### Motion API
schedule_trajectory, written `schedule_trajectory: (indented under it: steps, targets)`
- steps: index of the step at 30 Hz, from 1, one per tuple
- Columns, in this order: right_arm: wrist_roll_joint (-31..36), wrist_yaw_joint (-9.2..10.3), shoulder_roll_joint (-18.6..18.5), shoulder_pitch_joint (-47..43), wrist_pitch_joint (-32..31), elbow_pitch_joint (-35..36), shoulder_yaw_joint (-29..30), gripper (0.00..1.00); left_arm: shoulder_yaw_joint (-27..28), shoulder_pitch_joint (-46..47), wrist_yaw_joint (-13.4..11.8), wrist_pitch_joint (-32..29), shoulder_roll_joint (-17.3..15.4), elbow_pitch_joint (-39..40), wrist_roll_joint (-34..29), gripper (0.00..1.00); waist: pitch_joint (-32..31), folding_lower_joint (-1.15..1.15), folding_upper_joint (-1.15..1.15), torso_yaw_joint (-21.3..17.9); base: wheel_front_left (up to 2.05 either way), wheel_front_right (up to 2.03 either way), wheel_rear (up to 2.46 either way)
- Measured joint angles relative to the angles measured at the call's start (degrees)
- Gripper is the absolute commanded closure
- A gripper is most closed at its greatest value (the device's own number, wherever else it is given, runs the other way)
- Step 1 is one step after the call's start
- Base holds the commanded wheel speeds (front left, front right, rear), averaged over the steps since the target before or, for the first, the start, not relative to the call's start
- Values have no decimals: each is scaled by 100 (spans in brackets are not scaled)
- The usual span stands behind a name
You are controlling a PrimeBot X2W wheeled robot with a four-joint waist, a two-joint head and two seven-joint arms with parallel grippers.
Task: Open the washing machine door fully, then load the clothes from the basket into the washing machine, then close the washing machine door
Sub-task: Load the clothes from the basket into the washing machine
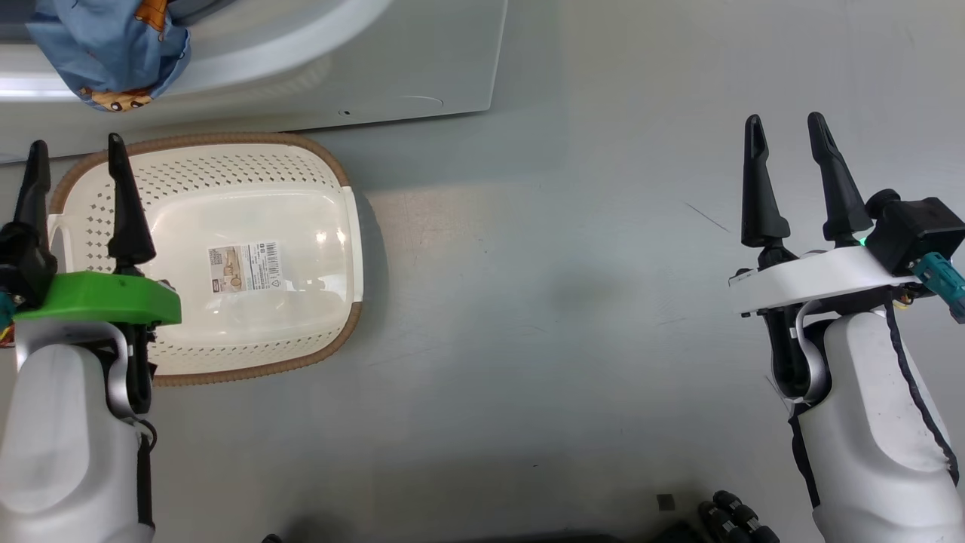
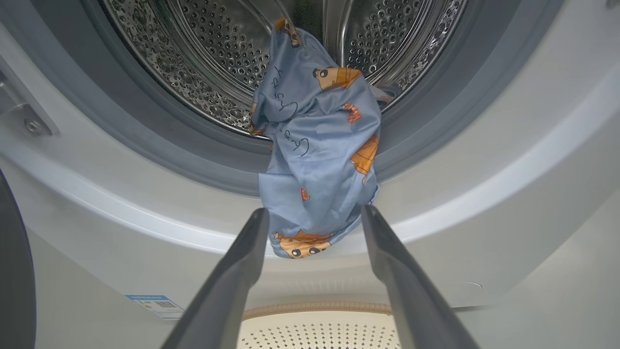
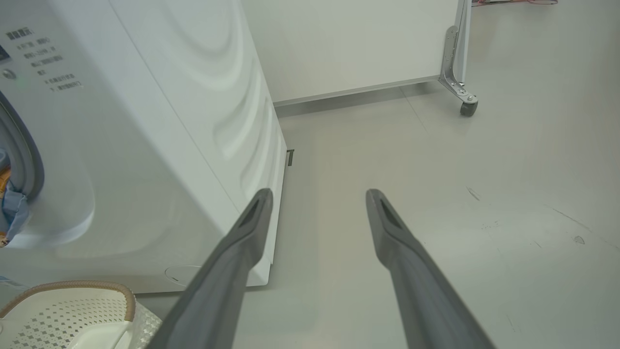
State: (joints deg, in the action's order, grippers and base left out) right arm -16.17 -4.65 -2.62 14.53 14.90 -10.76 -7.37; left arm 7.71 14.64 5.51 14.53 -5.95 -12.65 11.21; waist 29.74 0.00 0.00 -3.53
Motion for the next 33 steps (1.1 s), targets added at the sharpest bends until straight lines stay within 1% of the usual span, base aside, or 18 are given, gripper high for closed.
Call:
schedule_trajectory:
  steps: [2, 11, 13, 25, 33]
  targets:
    - [-5, 0, 1, 0, 0, -8, -13, 0, -9, 93, 1, 0, -70, -56, 0, 0, -4, 0, 0, -21, 0, 0, 0]
    - [-56, 0, 0, 1, 0, -18, -49, 0, -51, 600, 11, -78, -135, -358, 45, 0, 2, 0, 0, -119, 0, 0, 0]
    - [-67, 0, 0, 1, 0, -18, -55, 0, -59, 708, 52, -171, -174, -446, 59, 0, 10, 0, 0, -138, 0, 0, 0]
    - [-108, 1, 2, 5, 0, -11, -90, 0, -98, 1380, 59, -971, -444, -1026, 109, 0, 185, 0, 0, -238, 0, 0, 0]
    - [-151, 2, 0, 23, 0, 0, -131, 0, -85, 1790, 102, -1508, -472, -1458, 264, 0, 328, 1, 0, -301, 0, 0, 0]
